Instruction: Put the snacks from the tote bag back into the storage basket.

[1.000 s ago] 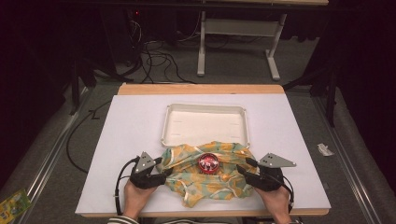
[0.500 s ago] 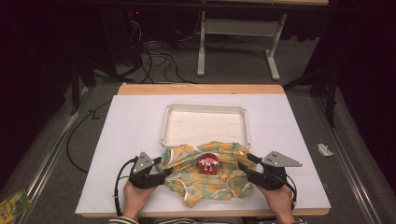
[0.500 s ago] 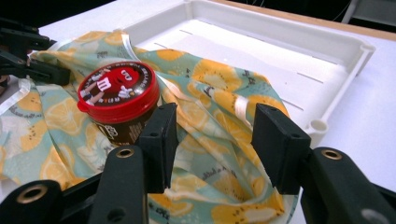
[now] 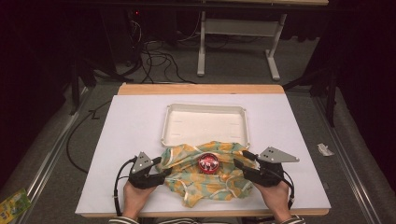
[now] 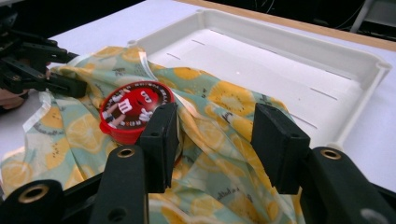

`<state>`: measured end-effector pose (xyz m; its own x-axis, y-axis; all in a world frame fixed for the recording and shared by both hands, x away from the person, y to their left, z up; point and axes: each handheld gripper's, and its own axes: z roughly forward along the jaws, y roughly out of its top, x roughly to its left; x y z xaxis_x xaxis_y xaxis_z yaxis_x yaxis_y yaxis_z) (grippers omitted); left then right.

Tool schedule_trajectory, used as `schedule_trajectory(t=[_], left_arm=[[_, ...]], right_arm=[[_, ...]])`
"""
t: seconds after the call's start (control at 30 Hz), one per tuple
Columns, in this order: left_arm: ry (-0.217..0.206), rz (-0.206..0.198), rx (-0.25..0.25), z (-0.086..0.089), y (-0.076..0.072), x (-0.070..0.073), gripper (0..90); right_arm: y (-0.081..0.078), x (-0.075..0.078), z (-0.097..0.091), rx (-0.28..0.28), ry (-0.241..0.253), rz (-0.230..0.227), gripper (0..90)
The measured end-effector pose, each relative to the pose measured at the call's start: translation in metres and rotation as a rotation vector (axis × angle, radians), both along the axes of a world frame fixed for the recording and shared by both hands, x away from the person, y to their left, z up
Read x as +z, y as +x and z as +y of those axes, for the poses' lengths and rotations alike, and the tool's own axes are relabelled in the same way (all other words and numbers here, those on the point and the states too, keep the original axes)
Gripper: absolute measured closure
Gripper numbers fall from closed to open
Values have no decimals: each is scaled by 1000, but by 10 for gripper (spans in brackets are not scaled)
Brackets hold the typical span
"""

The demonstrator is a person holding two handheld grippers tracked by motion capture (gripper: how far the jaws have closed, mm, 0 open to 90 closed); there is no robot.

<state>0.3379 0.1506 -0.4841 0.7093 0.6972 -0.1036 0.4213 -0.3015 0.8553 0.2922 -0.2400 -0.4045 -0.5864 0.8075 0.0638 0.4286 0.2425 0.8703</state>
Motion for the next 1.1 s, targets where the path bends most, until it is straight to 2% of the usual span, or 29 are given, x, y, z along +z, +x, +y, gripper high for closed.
schedule_trajectory(t=[0.3,0.63,0.77,1.1], left_arm=[[-4,-2,-5,1,0,0,383],[-4,-5,-7,1,0,0,376],[-3,-6,-7,1,-1,0,376],[-5,-6,-7,1,0,0,374]], right_arm=[[4,5,14,28,-18,6,517],[9,-2,29,41,-34,36,489],[11,-2,36,64,-43,32,474],[16,-7,47,91,-26,43,416]])
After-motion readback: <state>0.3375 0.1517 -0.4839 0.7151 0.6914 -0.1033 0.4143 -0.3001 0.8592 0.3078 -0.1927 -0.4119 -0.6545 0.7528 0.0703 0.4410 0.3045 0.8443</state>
